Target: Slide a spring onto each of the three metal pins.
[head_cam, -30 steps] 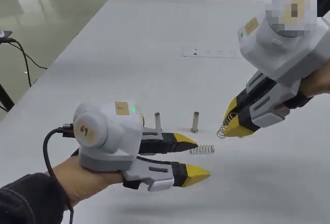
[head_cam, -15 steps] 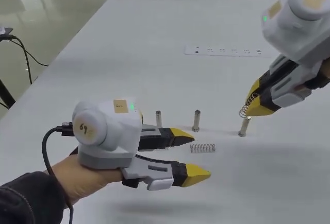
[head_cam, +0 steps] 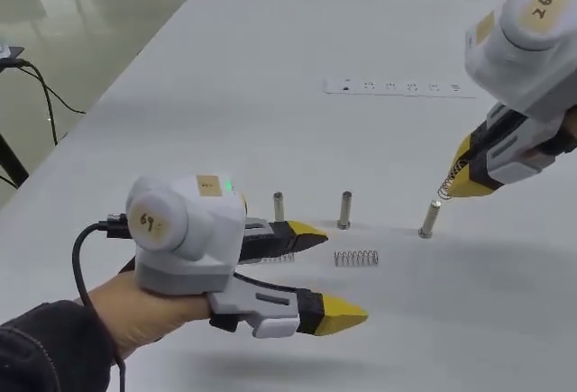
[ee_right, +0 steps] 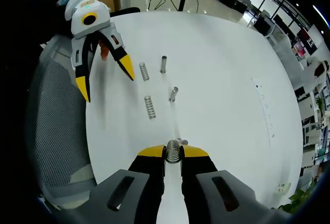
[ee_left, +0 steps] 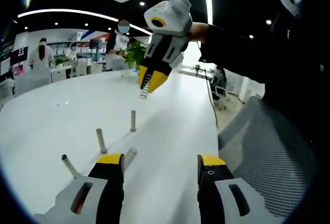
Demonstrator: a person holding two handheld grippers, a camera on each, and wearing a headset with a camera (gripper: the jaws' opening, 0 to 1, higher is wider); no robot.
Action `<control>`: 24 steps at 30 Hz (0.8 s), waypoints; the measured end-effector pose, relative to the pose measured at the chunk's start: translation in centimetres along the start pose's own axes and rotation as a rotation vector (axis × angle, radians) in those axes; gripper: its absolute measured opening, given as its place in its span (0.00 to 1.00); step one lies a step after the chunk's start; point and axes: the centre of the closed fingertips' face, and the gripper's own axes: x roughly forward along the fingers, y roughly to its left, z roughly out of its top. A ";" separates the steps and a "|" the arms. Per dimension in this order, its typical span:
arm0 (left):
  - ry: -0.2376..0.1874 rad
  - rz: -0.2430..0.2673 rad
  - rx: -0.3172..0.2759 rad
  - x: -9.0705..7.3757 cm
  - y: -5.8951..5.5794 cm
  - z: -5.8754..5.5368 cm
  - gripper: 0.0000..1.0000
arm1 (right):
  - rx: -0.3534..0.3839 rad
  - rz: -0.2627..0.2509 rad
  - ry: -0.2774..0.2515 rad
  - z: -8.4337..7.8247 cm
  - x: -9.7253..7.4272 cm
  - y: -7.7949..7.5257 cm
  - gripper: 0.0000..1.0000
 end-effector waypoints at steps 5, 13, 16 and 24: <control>-0.006 0.024 0.005 -0.7 0.8 0.5 0.55 | 0.000 -0.001 0.000 0.0 -0.1 -0.4 0.08; -0.001 0.054 0.038 -2.1 1.7 1.0 0.56 | -0.007 0.003 0.003 0.1 0.0 -0.8 0.08; 0.008 0.075 0.036 -2.8 2.2 0.6 0.56 | -0.011 0.003 0.004 0.1 0.0 -1.1 0.08; -0.023 0.173 -0.003 -4.7 4.0 0.1 0.59 | -0.026 0.009 0.009 0.5 0.3 -1.4 0.08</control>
